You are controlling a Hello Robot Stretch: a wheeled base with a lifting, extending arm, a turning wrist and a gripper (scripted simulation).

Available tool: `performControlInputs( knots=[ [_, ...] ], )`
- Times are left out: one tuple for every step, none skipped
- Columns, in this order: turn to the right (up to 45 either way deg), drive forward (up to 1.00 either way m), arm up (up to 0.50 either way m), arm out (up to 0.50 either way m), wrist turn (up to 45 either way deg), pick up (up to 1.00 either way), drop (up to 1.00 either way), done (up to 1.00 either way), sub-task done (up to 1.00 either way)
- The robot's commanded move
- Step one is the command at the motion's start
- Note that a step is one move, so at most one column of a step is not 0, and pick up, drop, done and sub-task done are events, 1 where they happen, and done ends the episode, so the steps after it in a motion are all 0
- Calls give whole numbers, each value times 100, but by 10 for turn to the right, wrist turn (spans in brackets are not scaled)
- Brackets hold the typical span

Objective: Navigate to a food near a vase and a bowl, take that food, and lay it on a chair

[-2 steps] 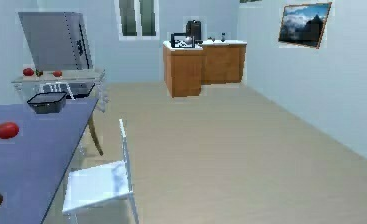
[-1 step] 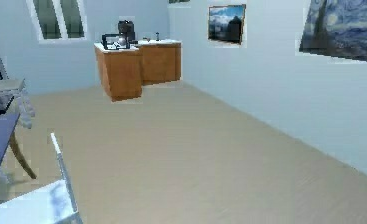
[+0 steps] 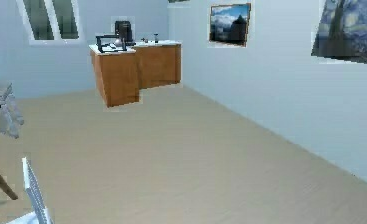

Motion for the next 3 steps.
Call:
performControlInputs(
  knots=[
    [-450,0,0,0,0,0,0,0,0],
    [-450,0,0,0,0,0,0,0,0],
    [-450,0,0,0,0,0,0,0,0]
  ],
)
